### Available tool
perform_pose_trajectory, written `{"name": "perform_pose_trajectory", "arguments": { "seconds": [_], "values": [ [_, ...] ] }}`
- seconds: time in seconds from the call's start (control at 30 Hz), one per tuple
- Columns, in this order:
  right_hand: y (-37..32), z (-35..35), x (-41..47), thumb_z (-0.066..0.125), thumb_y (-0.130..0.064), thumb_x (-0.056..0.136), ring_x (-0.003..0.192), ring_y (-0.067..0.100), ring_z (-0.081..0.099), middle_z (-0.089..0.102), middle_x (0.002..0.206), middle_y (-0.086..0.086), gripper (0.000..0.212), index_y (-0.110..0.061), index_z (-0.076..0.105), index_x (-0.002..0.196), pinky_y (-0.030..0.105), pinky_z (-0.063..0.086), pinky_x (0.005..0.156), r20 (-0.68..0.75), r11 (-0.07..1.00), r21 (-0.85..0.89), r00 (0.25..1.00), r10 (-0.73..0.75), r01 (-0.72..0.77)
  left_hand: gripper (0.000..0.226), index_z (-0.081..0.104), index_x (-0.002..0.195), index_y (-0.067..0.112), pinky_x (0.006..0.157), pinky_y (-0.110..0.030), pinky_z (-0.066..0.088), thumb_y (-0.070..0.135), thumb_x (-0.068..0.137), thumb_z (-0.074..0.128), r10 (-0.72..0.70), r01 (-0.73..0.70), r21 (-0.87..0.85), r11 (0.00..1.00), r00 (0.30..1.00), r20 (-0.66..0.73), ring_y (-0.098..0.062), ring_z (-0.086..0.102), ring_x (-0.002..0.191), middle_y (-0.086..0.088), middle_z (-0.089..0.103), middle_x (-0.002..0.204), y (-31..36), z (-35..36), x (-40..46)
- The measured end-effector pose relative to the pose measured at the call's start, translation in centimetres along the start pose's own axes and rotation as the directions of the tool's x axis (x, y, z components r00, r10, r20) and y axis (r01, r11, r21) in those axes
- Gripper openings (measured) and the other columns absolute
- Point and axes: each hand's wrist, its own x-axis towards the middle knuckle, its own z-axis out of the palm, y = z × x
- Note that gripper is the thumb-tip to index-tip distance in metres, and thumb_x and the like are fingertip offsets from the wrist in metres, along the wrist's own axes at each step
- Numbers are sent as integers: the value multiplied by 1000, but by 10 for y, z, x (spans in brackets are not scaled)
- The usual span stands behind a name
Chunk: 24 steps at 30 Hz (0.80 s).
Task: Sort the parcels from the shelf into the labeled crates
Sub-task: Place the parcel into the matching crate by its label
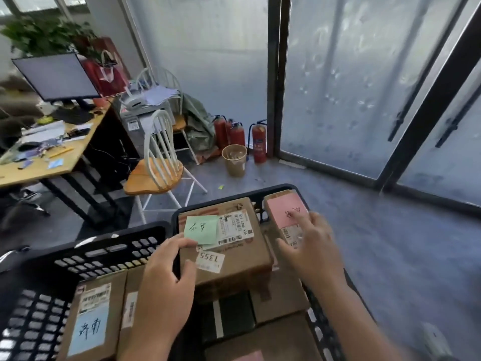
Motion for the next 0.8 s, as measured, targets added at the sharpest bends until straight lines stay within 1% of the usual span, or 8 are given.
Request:
{"name": "perform_pose_trajectory", "arguments": {
  "seconds": [0.1, 0.3, 0.4, 0.47, 0.57, 0.63, 0.7, 0.8],
  "values": [
    [-5, 22, 20, 75, -51, 86, 138, 22, 44, 42, 152, 1, 73, -33, 45, 151, 45, 54, 104, 2, 999, -2, 999, -32, 32, 29, 63, 111, 48, 119, -53, 44, 20, 105, 59, -28, 29, 31, 999, 999, -40, -11, 43, 147, 30, 47, 147, -2, 13, 11],
    [7, 50, 22, 65, -55, 91, 138, 25, 46, 41, 152, 5, 73, -37, 37, 157, 50, 56, 101, 13, 987, 151, 999, 53, -54, 31, 63, 112, 50, 129, -55, 27, 20, 101, 64, -81, 86, 73, 994, 994, -74, -5, 24, 158, 26, 43, 158, -14, 34, 17],
    [16, 54, 17, 66, -55, 92, 143, 26, 44, 39, 157, 6, 72, -37, 39, 157, 53, 52, 106, 32, 972, 220, 997, 77, -82, 30, 67, 119, 47, 130, -59, 24, 25, 99, 64, -66, 76, 132, 988, 995, -80, -3, 18, 160, 23, 44, 161, -21, 42, 15],
    [22, 59, 14, 66, -53, 93, 143, 24, 44, 39, 158, 4, 69, -38, 42, 155, 51, 51, 109, 46, 966, 247, 996, 74, -83, 31, 68, 124, 47, 129, -60, 25, 32, 99, 59, -44, 59, 196, 979, 996, -82, -4, 17, 161, 22, 42, 163, -25, 46, 14],
    [34, 76, 7, 66, -49, 91, 143, 22, 42, 38, 155, -1, 64, -41, 47, 151, 49, 50, 111, 127, 958, 253, 987, 102, -131, 31, 66, 127, 50, 129, -58, 26, 38, 101, 55, -1, 22, 312, 950, 998, -69, -7, 15, 162, 22, 40, 165, -27, 53, 12],
    [39, 89, 3, 65, -49, 89, 142, 24, 42, 35, 157, 1, 64, -43, 46, 150, 47, 50, 110, 168, 972, 147, 973, 158, -183, 30, 62, 127, 53, 128, -58, 27, 40, 102, 53, 24, 1, 362, 932, 998, -64, -8, 15, 162, 22, 39, 165, -30, 55, 12],
    [39, 102, 7, 65, -48, 89, 140, 30, 45, 39, 159, 10, 63, -40, 49, 150, 48, 49, 108, 142, 987, -34, 977, 161, -158, 30, 58, 129, 56, 126, -58, 28, 43, 103, 50, 33, -3, 381, 925, 997, -71, -9, 14, 162, 23, 38, 165, -32, 58, 13],
    [31, 115, 18, 57, -44, 93, 133, 40, 52, 50, 151, 21, 53, -31, 60, 144, 55, 52, 100, 101, 990, -102, 989, 109, -99, 31, 57, 131, 55, 124, -56, 31, 43, 105, 47, 24, 13, 404, 915, 996, -86, -9, 14, 162, 21, 38, 166, -33, 59, 14]
  ]
}}
